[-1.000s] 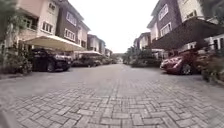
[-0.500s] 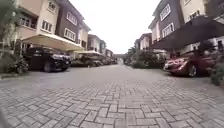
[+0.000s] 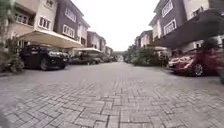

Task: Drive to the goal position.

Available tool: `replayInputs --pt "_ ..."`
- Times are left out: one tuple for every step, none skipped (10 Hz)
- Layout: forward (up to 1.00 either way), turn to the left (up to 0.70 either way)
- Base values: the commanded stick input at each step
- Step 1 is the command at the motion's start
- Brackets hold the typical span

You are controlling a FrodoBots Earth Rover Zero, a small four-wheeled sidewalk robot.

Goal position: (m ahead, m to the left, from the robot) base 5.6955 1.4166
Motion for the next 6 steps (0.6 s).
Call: replayInputs --pt "0.7 0.0" --pt "0.7 0.0" --pt "0.7 0.0" --pt "0.7 0.0" --pt "0.7 0.0" --pt "0.7 0.0"
